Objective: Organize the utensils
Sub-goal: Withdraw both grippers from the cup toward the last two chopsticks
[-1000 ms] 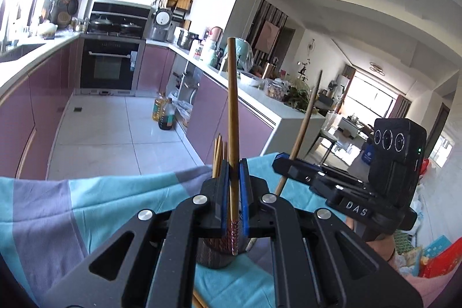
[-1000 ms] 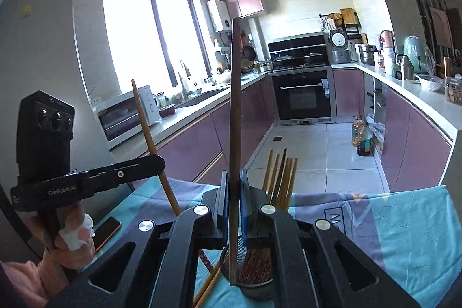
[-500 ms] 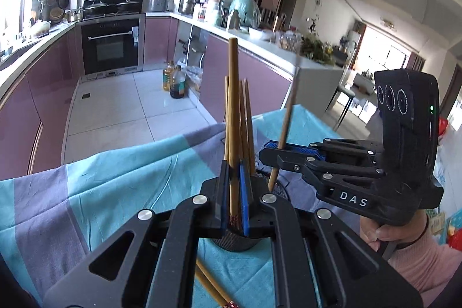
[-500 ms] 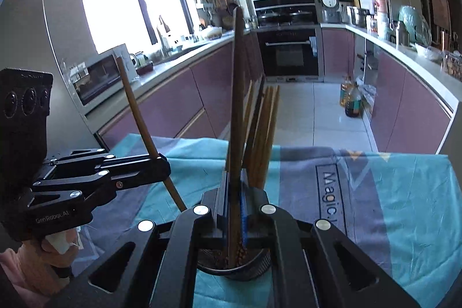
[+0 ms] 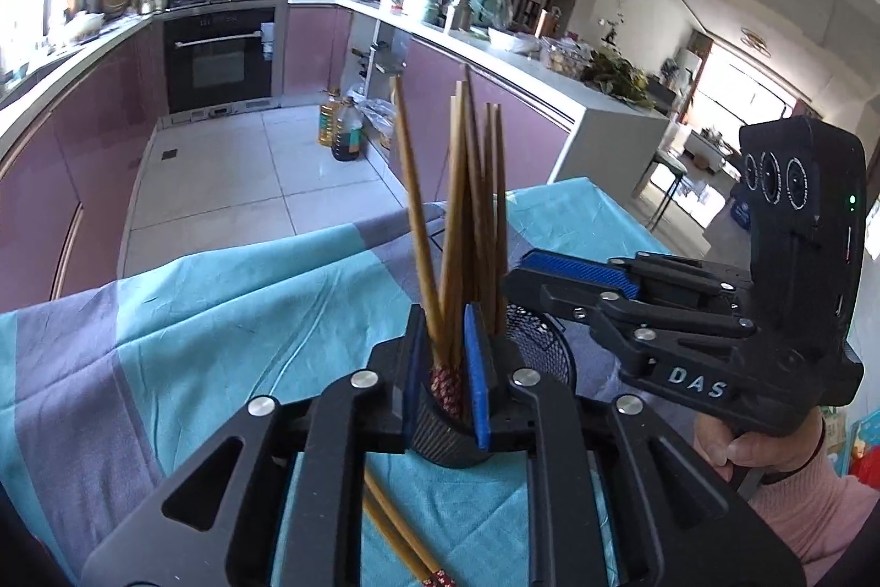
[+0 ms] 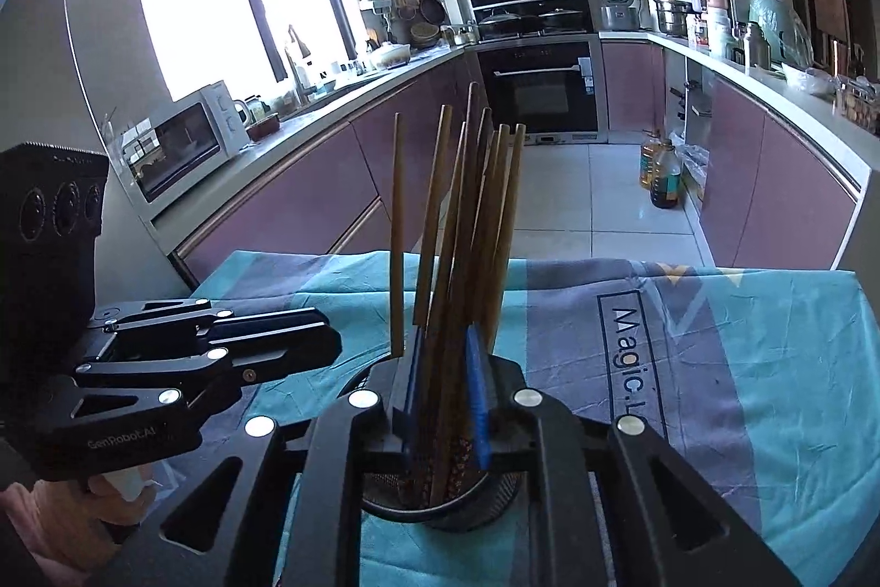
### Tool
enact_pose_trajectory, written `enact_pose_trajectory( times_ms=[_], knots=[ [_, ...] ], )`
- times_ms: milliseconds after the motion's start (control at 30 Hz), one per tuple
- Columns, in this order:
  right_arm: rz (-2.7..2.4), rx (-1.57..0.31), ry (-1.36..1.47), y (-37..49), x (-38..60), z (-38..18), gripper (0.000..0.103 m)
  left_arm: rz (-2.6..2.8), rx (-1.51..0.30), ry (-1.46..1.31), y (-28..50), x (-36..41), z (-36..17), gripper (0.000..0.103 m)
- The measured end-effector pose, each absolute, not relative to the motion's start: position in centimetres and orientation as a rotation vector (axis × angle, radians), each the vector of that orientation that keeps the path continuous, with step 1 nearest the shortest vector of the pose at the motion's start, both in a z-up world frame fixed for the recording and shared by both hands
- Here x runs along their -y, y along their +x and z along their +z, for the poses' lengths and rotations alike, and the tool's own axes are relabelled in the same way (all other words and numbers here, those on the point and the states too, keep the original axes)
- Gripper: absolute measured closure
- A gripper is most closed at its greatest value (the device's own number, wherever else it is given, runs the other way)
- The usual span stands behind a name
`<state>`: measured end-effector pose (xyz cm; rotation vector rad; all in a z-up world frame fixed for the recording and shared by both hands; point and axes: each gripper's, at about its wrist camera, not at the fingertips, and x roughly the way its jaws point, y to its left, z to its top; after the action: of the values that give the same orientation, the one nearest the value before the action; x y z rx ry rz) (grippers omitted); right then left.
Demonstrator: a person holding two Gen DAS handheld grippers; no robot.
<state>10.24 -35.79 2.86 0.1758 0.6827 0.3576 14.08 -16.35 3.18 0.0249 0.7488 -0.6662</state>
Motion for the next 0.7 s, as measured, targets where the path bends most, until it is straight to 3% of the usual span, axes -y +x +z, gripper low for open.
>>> enact_pose_trajectory(
  times_ms=[333, 700],
  knots=[
    [0.449, -0.585, 0.138, 5.2, 34.4, 4.4, 0.060, -0.554, -0.677, -0.017, 11.0, 10.6, 2.3, 0.063],
    [0.543, -0.740, 0.113, 2.4, 30.3, -0.7, 0.057, -0.445, -0.730, 0.022, 7.8, 7.2, -2.0, 0.053]
  ],
)
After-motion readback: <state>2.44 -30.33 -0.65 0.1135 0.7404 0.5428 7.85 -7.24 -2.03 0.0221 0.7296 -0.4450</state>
